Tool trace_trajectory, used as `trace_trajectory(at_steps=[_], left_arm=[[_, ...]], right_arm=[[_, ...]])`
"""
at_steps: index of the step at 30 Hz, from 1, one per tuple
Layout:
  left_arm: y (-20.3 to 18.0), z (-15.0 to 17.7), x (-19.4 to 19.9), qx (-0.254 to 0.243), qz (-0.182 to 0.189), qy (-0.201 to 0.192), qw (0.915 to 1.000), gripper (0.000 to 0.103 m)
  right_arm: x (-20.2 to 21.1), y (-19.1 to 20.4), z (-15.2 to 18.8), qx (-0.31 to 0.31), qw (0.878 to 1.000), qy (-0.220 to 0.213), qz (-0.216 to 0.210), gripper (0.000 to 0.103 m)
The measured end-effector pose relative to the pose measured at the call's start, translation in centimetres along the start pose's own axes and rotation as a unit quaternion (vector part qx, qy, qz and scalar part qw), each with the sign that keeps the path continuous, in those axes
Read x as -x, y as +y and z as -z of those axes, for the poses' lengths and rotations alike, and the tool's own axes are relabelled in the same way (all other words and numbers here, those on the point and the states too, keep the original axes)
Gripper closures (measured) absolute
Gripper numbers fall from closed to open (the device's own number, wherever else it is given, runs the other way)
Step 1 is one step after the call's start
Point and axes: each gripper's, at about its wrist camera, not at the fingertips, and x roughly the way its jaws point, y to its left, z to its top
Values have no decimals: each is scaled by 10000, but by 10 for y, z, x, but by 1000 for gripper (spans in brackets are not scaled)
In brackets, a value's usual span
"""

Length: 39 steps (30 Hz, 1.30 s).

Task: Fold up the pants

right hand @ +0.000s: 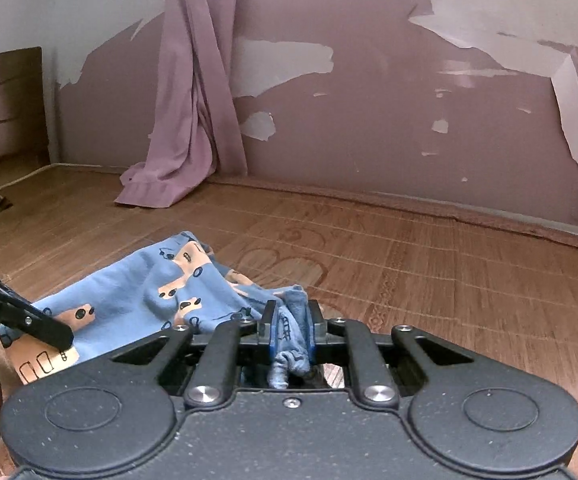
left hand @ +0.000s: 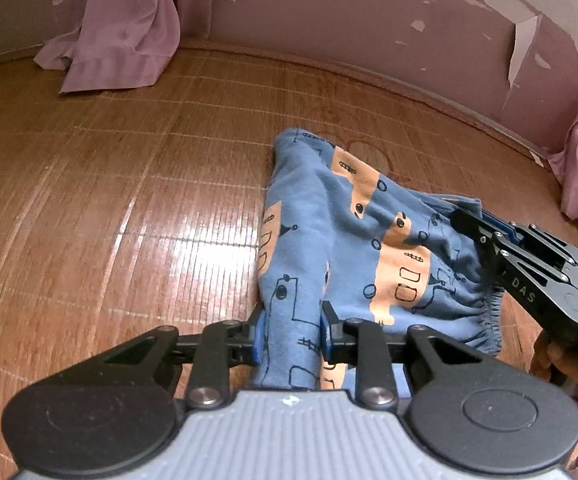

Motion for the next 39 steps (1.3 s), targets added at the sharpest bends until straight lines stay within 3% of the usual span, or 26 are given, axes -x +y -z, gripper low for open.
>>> trace_trajectory(at_steps=[18, 26, 32, 39], left_arm=[[-17, -28, 0, -615, 89, -368, 9974, 79], [-19, -83, -7, -574, 228, -890, 9941, 79], [-13, -126, -34, -551, 276, -1146, 9915, 79], [9, -126, -101, -240, 191, -595, 9978, 79]], right_arm=[[15, 20, -18, 1028, 9909, -613, 611, 91], [-20, 6, -82, 1817, 9765, -882, 749, 91], [-79, -17, -125, 1893, 9770, -651, 736, 91], [-154, -35, -91, 1920, 9799, 268, 472, 91]])
